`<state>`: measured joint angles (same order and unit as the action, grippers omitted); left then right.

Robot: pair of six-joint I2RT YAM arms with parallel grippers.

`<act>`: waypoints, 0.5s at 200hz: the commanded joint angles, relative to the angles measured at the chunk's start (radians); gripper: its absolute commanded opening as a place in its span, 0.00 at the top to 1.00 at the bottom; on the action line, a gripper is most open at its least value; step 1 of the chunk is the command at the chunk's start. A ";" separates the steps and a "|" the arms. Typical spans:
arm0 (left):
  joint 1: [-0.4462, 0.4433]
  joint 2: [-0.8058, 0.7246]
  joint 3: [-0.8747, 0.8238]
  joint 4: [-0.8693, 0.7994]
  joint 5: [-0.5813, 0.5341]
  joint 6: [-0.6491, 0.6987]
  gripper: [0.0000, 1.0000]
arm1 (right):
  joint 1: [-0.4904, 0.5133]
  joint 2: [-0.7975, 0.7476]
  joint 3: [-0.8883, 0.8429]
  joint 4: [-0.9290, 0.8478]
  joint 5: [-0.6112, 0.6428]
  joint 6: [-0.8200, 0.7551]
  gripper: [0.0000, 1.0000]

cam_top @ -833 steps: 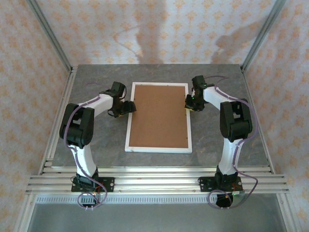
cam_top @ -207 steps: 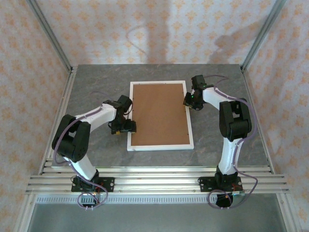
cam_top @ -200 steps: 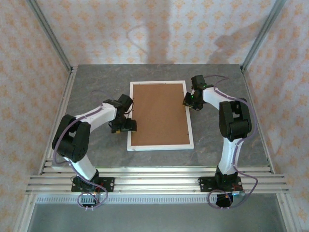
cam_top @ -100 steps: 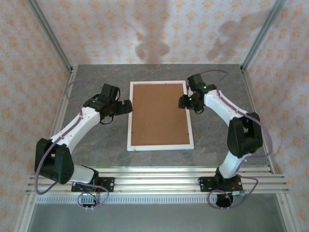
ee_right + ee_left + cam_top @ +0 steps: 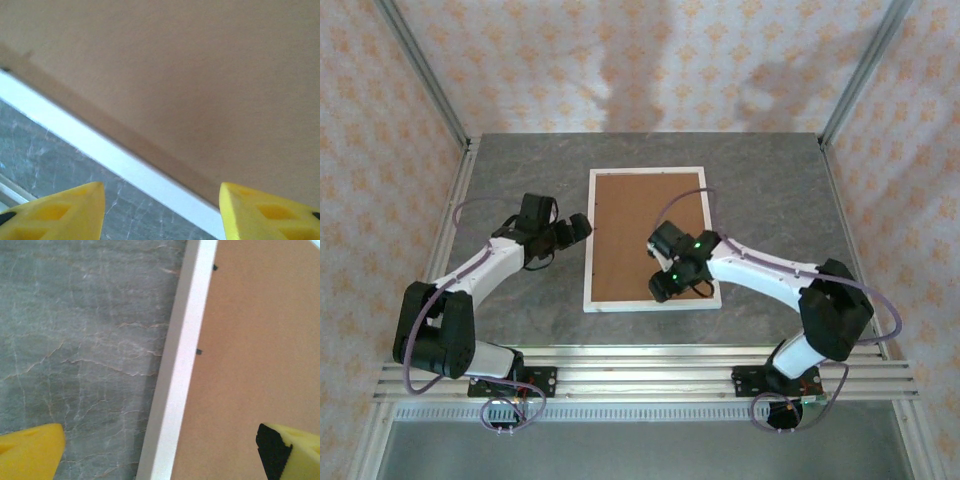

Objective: Put the photo into the frame

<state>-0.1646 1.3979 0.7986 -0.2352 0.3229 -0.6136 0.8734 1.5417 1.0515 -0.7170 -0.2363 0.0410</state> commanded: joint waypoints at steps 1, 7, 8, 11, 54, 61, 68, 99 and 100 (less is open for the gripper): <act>0.013 -0.034 -0.035 0.072 0.029 -0.051 0.00 | 0.054 0.011 -0.020 0.041 0.122 -0.037 0.39; 0.013 -0.036 -0.039 0.070 0.027 -0.048 0.00 | 0.065 0.022 -0.023 0.050 0.128 -0.041 0.39; 0.013 -0.036 -0.040 0.070 0.027 -0.048 0.00 | 0.067 0.023 -0.024 0.051 0.127 -0.041 0.39; 0.013 -0.038 -0.043 0.070 0.027 -0.046 0.00 | 0.070 0.031 -0.024 0.053 0.128 -0.042 0.39; 0.017 -0.071 -0.086 0.070 0.026 -0.059 0.00 | 0.129 0.138 0.009 0.046 0.159 -0.095 0.37; 0.019 -0.072 -0.090 0.075 0.028 -0.063 0.00 | 0.129 0.149 0.002 0.058 0.159 -0.100 0.36; 0.019 -0.071 -0.092 0.076 0.027 -0.066 0.00 | 0.130 0.160 -0.002 0.064 0.160 -0.106 0.36; 0.019 -0.071 -0.112 0.103 0.032 -0.083 0.00 | 0.129 0.212 0.013 0.066 0.202 -0.090 0.39; 0.019 -0.071 -0.113 0.103 0.032 -0.084 0.00 | 0.129 0.213 0.012 0.067 0.203 -0.089 0.40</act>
<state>-0.1543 1.3411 0.7059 -0.1810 0.3538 -0.6739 1.0019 1.6966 1.0492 -0.6754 -0.0937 -0.0391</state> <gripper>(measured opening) 0.998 0.622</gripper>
